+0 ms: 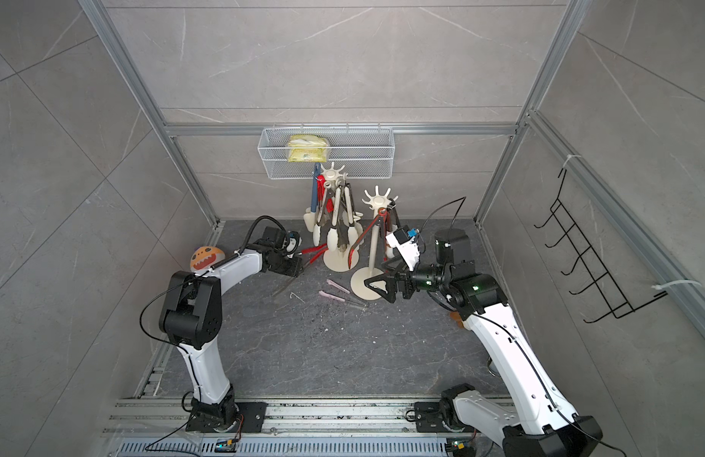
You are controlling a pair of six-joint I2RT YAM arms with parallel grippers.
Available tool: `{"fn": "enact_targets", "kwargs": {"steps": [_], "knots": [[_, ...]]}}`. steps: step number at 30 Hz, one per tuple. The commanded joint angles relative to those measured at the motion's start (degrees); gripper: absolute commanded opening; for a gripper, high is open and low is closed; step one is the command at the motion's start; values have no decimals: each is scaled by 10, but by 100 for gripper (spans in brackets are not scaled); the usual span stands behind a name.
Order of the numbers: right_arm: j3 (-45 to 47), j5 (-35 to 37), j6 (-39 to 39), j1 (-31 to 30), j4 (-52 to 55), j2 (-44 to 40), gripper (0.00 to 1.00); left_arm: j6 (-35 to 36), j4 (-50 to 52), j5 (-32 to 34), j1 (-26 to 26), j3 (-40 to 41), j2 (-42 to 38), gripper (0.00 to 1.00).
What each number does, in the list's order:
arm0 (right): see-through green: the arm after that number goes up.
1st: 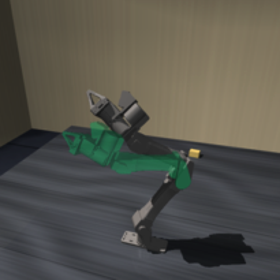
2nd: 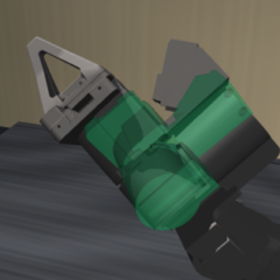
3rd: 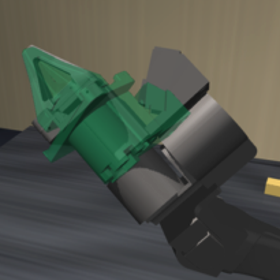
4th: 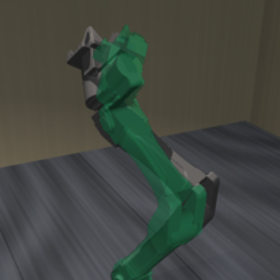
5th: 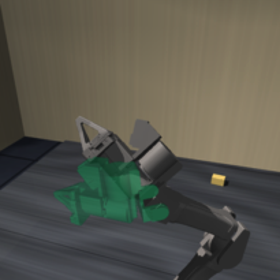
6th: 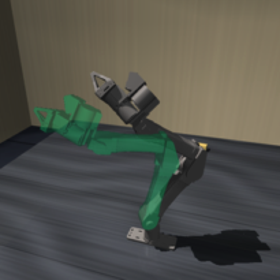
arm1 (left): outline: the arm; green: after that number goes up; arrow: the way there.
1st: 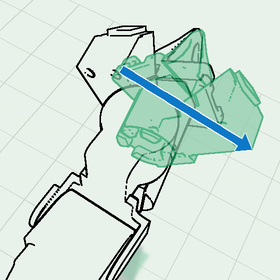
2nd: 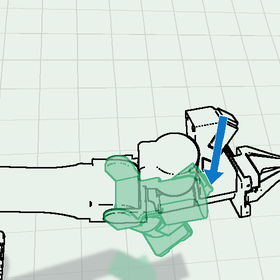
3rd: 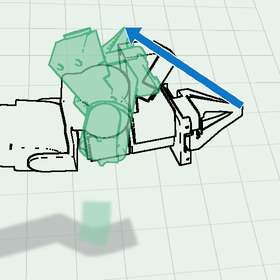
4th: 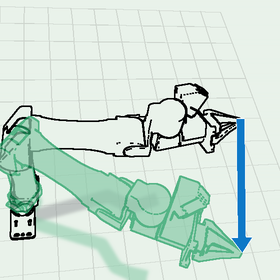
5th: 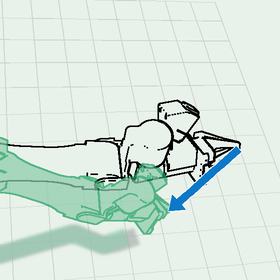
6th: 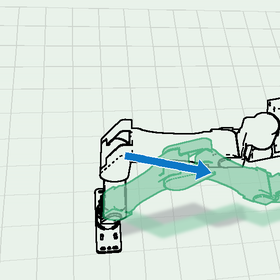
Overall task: Hang food tongs on kitchen utensil racks
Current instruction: Pick up the food tongs from the center of the board.
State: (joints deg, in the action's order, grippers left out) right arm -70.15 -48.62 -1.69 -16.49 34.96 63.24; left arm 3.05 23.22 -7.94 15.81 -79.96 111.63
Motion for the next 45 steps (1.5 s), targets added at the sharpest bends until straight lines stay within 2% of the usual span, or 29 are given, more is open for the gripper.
{"fn": "enact_targets", "kwargs": {"steps": [1, 20, 27, 30, 39, 45], "knots": [[-15, 4, -10, -2, 10, -11, 100, 22, 33, -2, -2, -41, 23, 53], [-14, 15, -11, -3, 19, -21, 100, 22, 111, 26, -1, -141, 121, 43], [-10, 15, -8, -2, 18, -25, 100, 24, 136, 31, -2, -162, 139, 37], [-9, 15, -5, -3, 17, -26, 100, 28, 145, 26, -1, -170, 146, 30], [-7, 21, -4, -2, 17, -33, 100, 35, 146, 6, -1, -152, 135, 16], [-8, 24, -6, -2, 18, -34, 100, 36, 121, -17, -1, -104, 99, 10]]}}
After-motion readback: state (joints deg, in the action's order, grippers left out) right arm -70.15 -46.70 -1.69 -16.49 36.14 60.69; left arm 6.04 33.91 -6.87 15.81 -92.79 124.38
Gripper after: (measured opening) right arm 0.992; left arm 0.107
